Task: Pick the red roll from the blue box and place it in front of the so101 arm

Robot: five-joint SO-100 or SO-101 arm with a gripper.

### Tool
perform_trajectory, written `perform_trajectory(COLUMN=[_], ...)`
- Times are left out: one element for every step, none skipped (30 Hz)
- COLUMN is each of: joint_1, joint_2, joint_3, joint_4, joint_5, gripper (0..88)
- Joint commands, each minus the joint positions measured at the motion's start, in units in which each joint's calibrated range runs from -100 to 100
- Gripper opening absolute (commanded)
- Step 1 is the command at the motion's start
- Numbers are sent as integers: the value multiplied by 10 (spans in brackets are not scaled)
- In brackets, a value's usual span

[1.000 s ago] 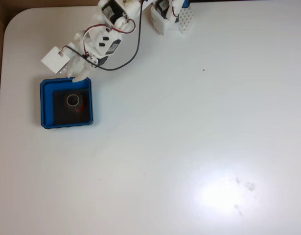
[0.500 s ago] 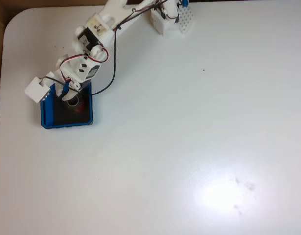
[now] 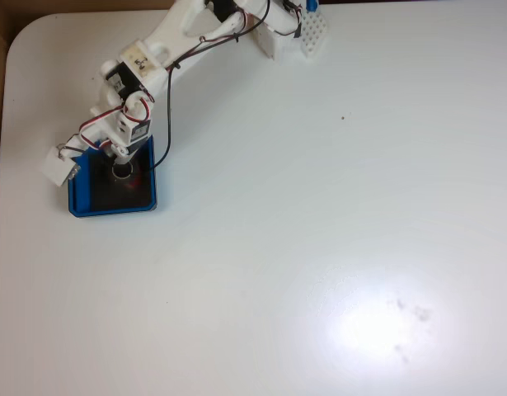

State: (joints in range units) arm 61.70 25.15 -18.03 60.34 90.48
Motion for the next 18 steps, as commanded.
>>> perform_trajectory(joint_1=[6, 6, 6, 6, 6, 6, 6, 6, 5, 5, 5, 4, 4, 5, 5, 6, 6, 6], joint_2=[2, 4, 4, 4, 4, 4, 4, 4, 4, 4, 4, 4, 4, 4, 4, 4, 4, 5], joint_3=[-41, -41, -41, -41, -41, -41, -41, -41, -41, -41, -40, -40, -39, -39, -38, -37, -36, -35], joint_4=[5, 5, 5, 5, 5, 5, 5, 5, 5, 5, 5, 5, 5, 5, 5, 5, 5, 5], joint_5=[2, 3, 2, 1, 1, 2, 2, 3, 3, 3, 3, 3, 2, 1, 0, 0, 0, 0], gripper=[8, 8, 8, 8, 8, 8, 8, 8, 8, 8, 10, 16, 28, 46, 67, 91, 113, 125])
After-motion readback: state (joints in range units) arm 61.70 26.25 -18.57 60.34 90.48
